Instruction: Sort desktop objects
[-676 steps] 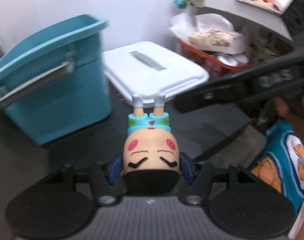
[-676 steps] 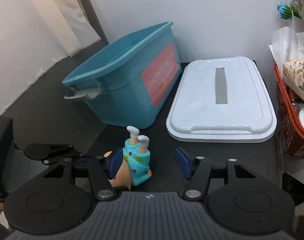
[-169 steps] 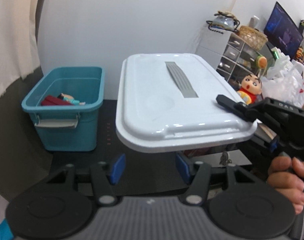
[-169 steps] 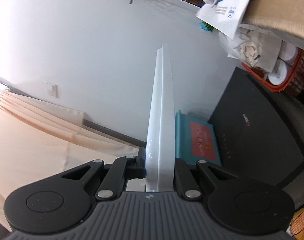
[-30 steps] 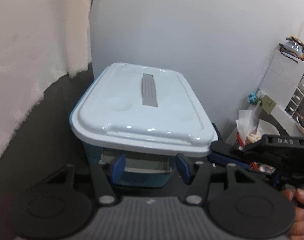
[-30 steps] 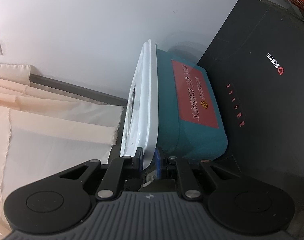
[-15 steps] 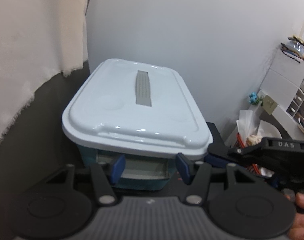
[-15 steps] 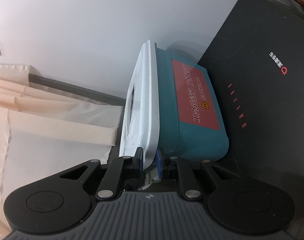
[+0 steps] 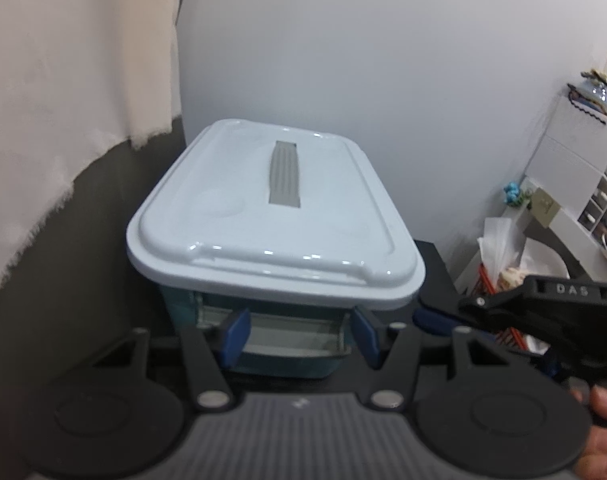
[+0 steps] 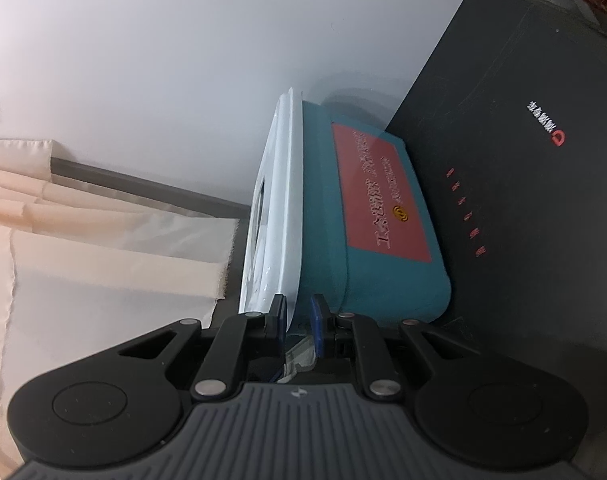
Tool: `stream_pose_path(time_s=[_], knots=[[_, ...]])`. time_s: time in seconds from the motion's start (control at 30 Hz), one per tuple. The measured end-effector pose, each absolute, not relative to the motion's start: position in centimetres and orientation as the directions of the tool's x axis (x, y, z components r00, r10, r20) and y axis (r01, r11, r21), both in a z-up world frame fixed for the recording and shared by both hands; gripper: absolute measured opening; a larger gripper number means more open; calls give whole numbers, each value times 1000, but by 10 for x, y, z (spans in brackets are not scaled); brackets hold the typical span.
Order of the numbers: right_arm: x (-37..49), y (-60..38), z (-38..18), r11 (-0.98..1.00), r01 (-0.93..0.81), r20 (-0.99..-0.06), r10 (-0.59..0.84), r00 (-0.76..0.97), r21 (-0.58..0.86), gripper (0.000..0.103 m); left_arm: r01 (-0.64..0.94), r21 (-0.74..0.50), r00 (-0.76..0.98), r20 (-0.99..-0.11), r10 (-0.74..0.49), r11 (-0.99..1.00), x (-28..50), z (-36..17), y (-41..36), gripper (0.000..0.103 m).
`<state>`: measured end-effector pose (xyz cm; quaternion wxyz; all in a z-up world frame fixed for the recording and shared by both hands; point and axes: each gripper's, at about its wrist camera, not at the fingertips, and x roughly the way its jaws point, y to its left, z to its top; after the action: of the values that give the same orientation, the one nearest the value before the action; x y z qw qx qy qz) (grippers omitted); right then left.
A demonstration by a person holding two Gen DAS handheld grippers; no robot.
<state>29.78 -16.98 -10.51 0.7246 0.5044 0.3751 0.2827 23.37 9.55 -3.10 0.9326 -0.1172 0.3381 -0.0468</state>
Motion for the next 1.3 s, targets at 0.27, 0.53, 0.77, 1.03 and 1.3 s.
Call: stream_pose_path(time_s=[0.27,0.53,0.77,1.03,1.3], knots=[[299,-170,-111,390,-3,-319,756,572,921,16,6,-232,760,-631,-155,973,244,-28,90,59],[293,-184,-101,402,-17,-318,748,582,915,18,9,-217,746,-649,-151,976,249,-28,78,59],[285,-197,-84,526,-35,-406,696,592,850,39,-10,-200,754,-645,-124,980,234,-26,69,59],[261,-209,-61,606,-104,-442,677,588,789,64,4,-195,767,-628,-128,981,199,0,48,59],[221,-228,-36,694,-191,-451,627,636,695,80,-20,-236,782,-609,-132,972,165,17,28,62]])
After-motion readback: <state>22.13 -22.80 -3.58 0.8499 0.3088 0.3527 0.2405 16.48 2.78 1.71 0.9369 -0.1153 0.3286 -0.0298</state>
